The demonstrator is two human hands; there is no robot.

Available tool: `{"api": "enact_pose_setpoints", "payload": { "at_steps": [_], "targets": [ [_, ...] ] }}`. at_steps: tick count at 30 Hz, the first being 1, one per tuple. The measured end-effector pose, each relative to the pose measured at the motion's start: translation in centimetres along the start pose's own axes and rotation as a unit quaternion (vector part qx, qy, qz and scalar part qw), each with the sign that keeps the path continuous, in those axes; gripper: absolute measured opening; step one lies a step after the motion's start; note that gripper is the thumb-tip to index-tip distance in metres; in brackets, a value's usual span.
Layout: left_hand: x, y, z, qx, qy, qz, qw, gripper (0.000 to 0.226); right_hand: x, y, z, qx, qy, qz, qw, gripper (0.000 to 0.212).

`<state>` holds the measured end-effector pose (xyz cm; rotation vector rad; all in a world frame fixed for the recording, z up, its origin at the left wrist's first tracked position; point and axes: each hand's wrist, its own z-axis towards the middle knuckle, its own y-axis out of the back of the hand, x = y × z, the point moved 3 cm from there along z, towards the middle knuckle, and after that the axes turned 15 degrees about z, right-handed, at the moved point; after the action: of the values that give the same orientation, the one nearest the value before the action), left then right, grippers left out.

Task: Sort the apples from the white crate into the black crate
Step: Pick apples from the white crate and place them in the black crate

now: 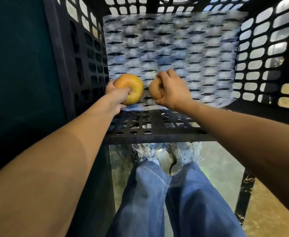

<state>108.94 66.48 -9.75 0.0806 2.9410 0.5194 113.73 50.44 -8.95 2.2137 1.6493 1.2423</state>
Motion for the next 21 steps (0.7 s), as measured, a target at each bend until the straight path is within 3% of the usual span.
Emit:
{"api": "enact_pose_setpoints", "payload": {
  "at_steps": [8, 14, 21],
  "targets": [
    [0.5, 0.4, 0.9, 0.012, 0.018, 0.073, 0.997, 0.068, 0.8, -1.8, 0.9, 0.016, -0.015, -0.047, 0.999, 0.078],
    [1.4, 1.1, 1.3, -0.061, 0.016, 0.236, 0.97, 0.067, 1.5, -2.7, 1.5, 0.046, -0.052, -0.019, 0.997, 0.085],
    [1.0, 1.1, -0.4, -0.07, 0.011, 0.201, 0.977, 0.07, 0.8, -2.3, 0.9, 0.074, -0.061, 0.032, 0.995, 0.088]
  ]
}}
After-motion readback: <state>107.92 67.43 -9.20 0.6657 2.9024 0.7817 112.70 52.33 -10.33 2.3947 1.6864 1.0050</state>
